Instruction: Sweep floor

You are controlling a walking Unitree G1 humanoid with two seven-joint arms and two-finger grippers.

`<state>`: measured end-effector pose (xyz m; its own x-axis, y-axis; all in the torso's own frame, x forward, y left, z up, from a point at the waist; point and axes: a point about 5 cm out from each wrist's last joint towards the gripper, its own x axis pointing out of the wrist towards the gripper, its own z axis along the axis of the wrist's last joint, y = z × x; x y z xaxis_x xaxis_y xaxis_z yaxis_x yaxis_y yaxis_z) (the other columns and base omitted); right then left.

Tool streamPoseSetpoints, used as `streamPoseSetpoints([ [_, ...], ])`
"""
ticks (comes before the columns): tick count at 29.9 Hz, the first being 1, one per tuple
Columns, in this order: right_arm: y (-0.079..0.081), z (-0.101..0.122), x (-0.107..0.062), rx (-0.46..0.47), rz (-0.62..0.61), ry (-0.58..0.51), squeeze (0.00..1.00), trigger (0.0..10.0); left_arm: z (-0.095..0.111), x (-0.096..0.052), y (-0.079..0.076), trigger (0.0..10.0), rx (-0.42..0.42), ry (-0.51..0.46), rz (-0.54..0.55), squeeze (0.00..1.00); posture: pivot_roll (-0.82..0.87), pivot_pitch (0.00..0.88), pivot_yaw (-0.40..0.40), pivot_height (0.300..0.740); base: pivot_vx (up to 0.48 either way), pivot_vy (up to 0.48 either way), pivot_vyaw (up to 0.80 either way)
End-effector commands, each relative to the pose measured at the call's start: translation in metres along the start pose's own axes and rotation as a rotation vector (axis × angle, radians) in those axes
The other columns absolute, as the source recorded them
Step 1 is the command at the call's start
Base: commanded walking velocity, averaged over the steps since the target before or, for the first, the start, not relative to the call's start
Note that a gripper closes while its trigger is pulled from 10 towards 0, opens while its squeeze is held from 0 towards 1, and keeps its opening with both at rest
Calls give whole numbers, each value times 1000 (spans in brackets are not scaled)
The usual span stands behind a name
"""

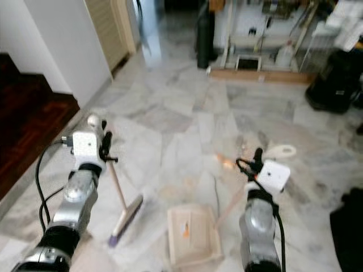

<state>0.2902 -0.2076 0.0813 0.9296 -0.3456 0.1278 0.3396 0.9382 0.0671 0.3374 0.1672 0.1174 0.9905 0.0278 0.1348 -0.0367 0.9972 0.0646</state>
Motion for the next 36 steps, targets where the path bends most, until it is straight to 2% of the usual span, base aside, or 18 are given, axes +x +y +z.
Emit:
streamPoseSetpoints([
  [1, 2, 11, 4, 19, 0, -52, 0, 10000, 14, 5, 0, 10000, 6, -57, -7, 0, -49, 58, 68, 740, 0, 0, 0],
  [12, 2, 10, 4, 29, -4, -46, 0, 10000, 15, 5, 0, 10000, 4, -56, -10, 0, -47, 61, 69, 740, 0, 0, 0],
  [36, 4, 12, 5, 15, 11, -51, 0, 10000, 15, 6, -4, 10000, -5, -54, -9, 0, -53, 64, 65, 740, 0, 247, 99],
])
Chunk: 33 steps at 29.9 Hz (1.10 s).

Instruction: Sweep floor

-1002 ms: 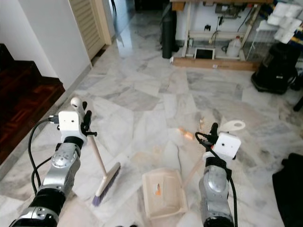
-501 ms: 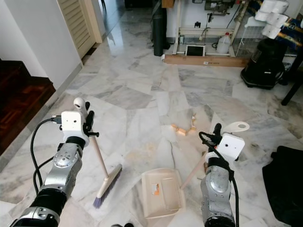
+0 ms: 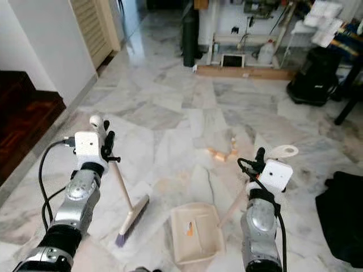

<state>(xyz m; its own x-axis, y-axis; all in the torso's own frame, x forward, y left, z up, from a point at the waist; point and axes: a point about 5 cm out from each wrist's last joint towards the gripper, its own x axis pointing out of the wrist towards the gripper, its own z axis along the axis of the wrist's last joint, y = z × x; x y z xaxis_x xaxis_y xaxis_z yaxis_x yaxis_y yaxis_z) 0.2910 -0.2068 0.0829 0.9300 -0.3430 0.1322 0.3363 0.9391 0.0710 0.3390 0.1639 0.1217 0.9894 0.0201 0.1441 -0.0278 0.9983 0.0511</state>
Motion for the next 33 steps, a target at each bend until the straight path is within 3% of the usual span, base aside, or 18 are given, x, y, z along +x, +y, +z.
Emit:
streamPoseSetpoints([
  [1, 3, 10, 4, 10, 8, -47, 0, 10000, 11, 4, -1, 10000, 9, -44, -2, 0, -53, 63, 64, 740, 0, 244, 0],
  [33, 5, 11, 6, 10, 12, -53, 0, 10000, 12, 4, -2, 10000, 8, -45, -6, 0, -39, 66, 65, 740, 0, 247, 100],
])
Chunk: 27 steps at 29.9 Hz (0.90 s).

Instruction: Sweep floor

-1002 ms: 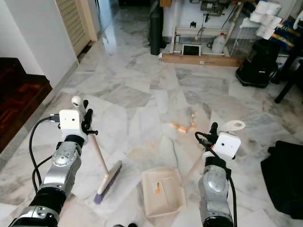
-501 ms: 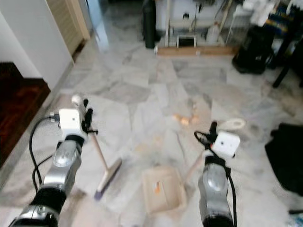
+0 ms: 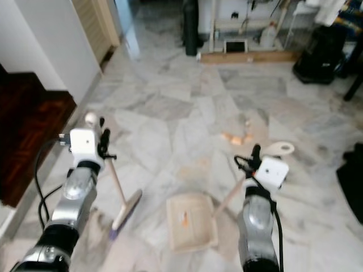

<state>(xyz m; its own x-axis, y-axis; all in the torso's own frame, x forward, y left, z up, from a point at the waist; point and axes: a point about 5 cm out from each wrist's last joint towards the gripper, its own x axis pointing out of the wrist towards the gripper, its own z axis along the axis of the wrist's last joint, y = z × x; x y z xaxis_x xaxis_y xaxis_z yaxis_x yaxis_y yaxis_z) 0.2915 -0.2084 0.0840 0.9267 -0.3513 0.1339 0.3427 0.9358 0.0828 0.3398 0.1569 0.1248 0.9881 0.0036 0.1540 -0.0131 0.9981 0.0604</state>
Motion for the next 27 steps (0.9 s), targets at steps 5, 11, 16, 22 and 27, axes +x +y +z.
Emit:
streamPoseSetpoints([
  [5, 7, 10, 5, 0, 23, -53, 0, 10000, 8, 4, 5, 10000, 1, -33, 9, 0, -42, 63, 66, 740, 0, 242, 800],
  [11, 6, 11, 5, 4, 20, -58, 0, 10000, 8, 4, 3, 10000, 0, -34, 4, 0, -45, 51, 69, 740, 0, 244, 775],
  [16, 7, 12, 7, 5, 19, -64, 0, 10000, 9, 5, 3, 10000, 1, -35, 1, 0, -42, 47, 70, 740, 0, 243, 645],
  [22, 8, 12, 7, 10, 21, -62, 0, 10000, 10, 6, 4, 10000, 3, -38, 2, 0, -37, 51, 72, 740, 0, 242, 602],
  [27, 9, 11, 6, 15, 21, -59, 0, 10000, 10, 6, 5, 10000, 6, -37, 3, 0, -36, 55, 73, 740, 0, 243, 163],
])
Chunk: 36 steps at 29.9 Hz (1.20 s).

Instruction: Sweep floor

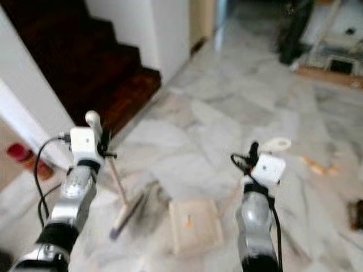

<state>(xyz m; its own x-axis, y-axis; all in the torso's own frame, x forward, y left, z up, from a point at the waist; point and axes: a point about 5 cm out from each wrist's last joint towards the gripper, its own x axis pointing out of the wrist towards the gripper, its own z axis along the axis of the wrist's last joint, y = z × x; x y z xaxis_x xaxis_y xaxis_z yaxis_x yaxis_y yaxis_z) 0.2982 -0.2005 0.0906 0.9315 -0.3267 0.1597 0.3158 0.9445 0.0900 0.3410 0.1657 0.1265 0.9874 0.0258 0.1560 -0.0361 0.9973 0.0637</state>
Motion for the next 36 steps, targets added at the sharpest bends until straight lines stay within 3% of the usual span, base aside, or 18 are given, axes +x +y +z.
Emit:
streamPoseSetpoints([
  [1, -1, 6, 2, 4, -5, -35, 0, 10000, 9, 4, -4, 10000, -1, -37, -19, 0, -36, 55, 73, 740, 0, 240, 0],
  [36, -2, 4, 2, 24, -4, -25, 0, 10000, 9, 4, -4, 10000, -6, -33, -18, 0, -31, 68, 70, 740, 0, 321, 0],
])
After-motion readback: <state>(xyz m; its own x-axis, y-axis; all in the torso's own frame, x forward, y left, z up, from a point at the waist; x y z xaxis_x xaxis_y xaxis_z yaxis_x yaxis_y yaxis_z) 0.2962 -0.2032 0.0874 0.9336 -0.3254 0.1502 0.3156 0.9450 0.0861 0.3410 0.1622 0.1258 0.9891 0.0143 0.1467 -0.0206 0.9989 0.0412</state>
